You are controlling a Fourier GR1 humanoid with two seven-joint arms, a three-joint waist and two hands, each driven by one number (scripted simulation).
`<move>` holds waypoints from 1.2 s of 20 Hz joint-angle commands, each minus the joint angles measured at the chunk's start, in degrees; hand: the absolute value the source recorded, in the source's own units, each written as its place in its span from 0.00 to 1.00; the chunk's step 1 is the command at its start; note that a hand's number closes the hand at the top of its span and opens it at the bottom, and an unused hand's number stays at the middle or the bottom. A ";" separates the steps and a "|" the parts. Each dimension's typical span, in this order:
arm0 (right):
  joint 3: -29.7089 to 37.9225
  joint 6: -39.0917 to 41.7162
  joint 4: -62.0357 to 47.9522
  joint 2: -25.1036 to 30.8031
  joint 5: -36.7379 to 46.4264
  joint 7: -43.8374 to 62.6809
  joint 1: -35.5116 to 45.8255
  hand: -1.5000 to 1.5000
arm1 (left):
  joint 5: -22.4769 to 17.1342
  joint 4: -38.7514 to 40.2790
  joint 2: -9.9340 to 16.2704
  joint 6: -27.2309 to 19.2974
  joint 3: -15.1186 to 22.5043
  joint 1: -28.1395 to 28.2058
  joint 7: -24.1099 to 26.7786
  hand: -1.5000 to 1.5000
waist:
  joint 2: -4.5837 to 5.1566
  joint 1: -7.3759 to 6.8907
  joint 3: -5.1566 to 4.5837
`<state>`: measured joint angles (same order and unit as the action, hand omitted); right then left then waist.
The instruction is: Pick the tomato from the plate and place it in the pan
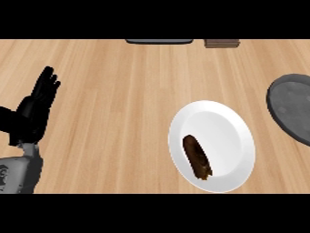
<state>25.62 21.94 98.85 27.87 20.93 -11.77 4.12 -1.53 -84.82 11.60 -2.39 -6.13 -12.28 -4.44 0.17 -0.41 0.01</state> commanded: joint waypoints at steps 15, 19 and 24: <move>1.42 -28.69 -66.15 10.07 17.78 -27.80 28.77 1.00 | 0.74 -0.80 -1.80 -0.02 2.02 -2.51 -1.15 0.50 | 1.18 -3.38 0.32; 1.42 -24.08 -74.08 9.30 16.80 -26.87 33.58 1.00 | 0.69 2.74 -0.91 0.62 0.96 -4.55 0.43 0.50 | 1.61 -3.60 0.32; -1.11 -11.32 -81.58 10.80 18.17 -25.70 34.24 0.00 | 1.25 1.33 -1.89 0.18 2.23 -3.80 -0.30 0.50 | 1.86 -4.34 0.45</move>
<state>25.00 4.57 23.42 37.92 39.00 -36.40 37.16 -0.57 -83.88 9.85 -2.04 -4.03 -16.10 -4.80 1.76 -4.45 0.36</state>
